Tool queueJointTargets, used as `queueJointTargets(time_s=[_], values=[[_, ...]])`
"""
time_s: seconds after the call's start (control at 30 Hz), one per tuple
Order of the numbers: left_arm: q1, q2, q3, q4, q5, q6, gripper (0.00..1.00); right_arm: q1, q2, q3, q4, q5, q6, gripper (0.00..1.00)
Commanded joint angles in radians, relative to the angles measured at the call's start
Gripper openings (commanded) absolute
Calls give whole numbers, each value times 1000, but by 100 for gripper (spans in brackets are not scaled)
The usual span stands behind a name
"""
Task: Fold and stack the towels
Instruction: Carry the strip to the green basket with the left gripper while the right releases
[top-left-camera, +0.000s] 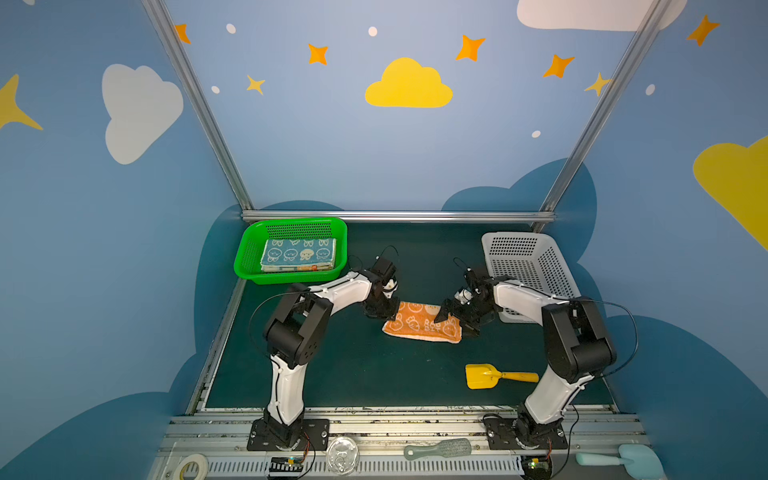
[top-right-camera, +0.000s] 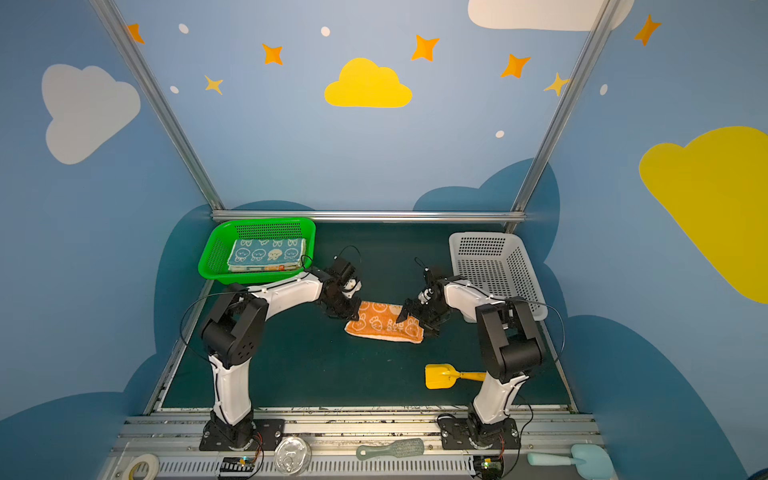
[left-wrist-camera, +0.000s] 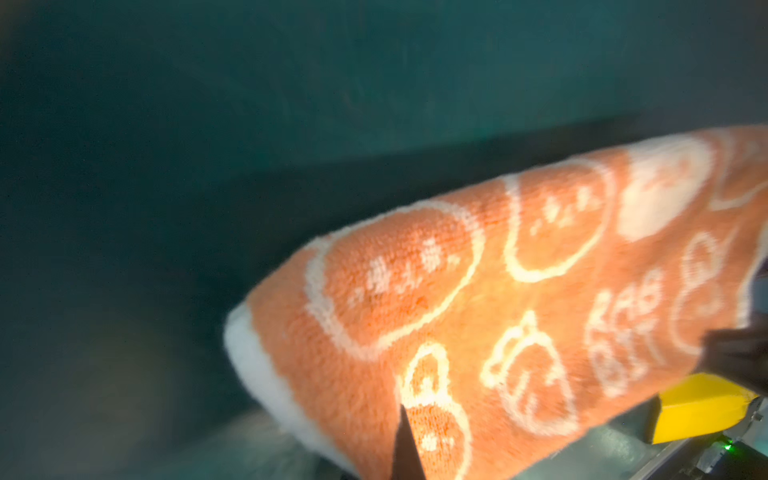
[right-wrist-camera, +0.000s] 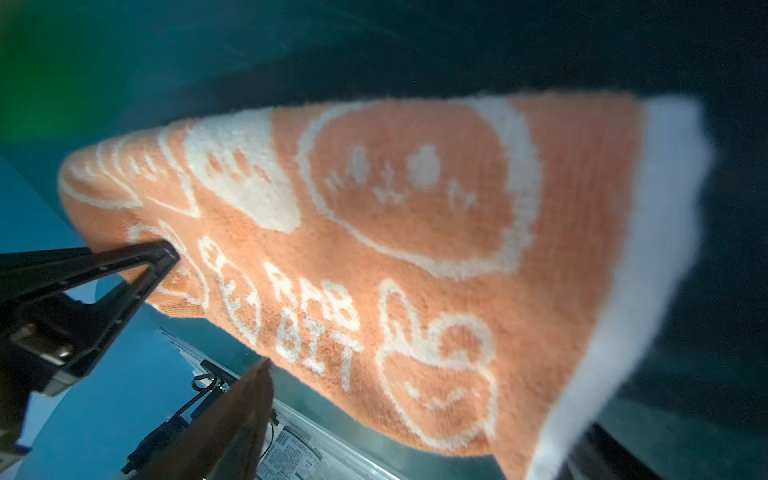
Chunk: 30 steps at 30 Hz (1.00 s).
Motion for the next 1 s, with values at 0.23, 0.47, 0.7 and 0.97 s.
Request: queueJointTargets(time_s=[0.23, 0.47, 0.7, 0.97], values=[[157, 89, 479, -386, -118, 160, 3, 41, 92, 338, -92, -20, -91, 89], [259, 356, 1077, -730, -229, 294, 3, 78, 193, 619, -193, -8, -122, 89], [402, 324, 1119, -624, -283, 351, 3, 131, 289, 830, -225, -4, -130, 89], [560, 298, 1085, -522, -252, 506, 3, 180, 422, 1064, -312, -4, -152, 89]])
